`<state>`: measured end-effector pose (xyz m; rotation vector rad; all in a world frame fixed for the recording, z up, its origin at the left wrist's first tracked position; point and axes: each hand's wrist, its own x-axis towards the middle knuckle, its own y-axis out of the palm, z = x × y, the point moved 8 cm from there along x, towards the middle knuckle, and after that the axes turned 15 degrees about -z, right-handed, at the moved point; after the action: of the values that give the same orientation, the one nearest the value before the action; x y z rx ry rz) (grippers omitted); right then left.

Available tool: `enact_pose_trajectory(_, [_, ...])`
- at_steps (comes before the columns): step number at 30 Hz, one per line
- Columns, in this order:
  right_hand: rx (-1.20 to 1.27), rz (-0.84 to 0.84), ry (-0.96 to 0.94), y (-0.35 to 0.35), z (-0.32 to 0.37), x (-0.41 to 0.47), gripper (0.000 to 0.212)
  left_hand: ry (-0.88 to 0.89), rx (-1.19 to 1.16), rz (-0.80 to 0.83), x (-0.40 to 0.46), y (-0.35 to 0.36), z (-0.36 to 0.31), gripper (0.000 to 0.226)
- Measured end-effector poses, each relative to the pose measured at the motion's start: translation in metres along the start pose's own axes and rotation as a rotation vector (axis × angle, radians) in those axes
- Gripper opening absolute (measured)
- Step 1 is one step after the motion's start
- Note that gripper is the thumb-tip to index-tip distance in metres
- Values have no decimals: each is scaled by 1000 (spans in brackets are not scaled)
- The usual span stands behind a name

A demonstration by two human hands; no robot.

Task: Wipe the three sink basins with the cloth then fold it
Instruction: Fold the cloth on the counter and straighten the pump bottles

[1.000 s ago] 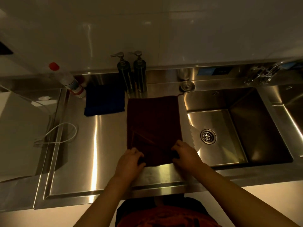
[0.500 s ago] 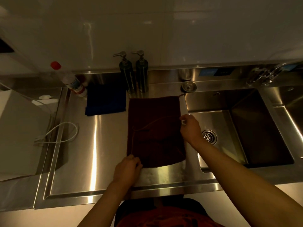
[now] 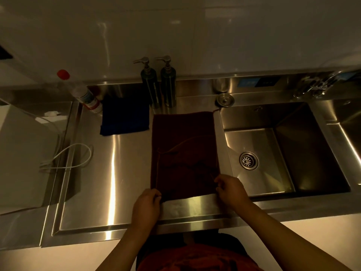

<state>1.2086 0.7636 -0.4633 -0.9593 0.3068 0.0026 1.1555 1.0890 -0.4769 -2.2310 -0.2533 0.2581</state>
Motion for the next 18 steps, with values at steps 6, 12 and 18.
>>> enact_pose_trajectory(6, [29, 31, 108, -9, -18, -11, 35, -172, -258, -111, -2, -24, -4, 22])
enact_pose_trajectory(12, [-31, 125, 117, -1, -36, -28, 22, -191, -161, -40, -20, -17, 6, 30])
enact_pose_trajectory(18, [-291, 289, 67, 13, -51, -47, 21, -155, 53, 111, -36, -6, 11, 30])
